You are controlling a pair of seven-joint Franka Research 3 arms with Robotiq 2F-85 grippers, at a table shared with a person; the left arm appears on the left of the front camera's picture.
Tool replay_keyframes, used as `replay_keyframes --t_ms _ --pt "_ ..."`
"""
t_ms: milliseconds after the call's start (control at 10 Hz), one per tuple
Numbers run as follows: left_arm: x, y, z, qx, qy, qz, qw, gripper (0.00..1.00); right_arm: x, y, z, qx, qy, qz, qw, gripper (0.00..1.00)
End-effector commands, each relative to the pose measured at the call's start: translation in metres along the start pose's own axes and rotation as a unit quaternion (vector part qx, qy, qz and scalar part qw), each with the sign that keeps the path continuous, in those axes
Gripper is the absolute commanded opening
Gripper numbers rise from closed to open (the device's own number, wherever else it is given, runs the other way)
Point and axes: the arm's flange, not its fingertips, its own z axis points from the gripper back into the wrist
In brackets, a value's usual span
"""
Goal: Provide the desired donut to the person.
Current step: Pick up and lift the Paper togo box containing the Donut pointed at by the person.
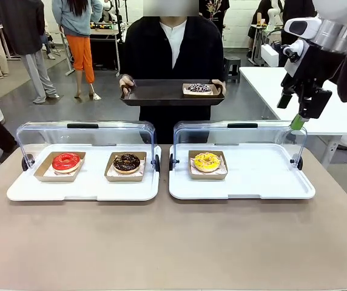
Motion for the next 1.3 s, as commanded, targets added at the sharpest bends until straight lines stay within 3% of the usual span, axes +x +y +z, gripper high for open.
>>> replay_keyframes --t_ms 0,300,600,900,1000,1200 --pt "0.001 -0.001 0.001 0.0 -0.004 -0.002 1.0 1.0 0.0 0.0 0.002 0.005 -0.001 -0.001 1.0 1.0" --pt "0.001 -0.001 0.001 0.0 -0.004 -0.002 1.0 1.0 0.0 0.0 0.0 0.0 0.0 0.0 1.0 1.0" --pt "0.001 -0.001 0.001 0.0 -0.004 -0.002 1.0 1.0 -0.073 0.008 0.046 0.017 -0.164 -0.114 0.98 1.0" --pt "0.001 -0.001 0.001 0.0 -0.004 -0.002 1.0 1.0 -0.155 0.008 0.07 0.055 -0.324 -0.165 0.93 1.0" --pt "0.001 -0.001 0.001 0.0 -0.004 -0.002 1.0 1.0 -0.197 0.007 0.064 0.032 -0.353 -0.179 0.918 1.0" --pt "0.001 -0.001 0.001 0.0 -0.004 -0.002 1.0 1.0 -0.246 0.011 0.041 0.007 -0.386 -0.191 0.902 1.0"
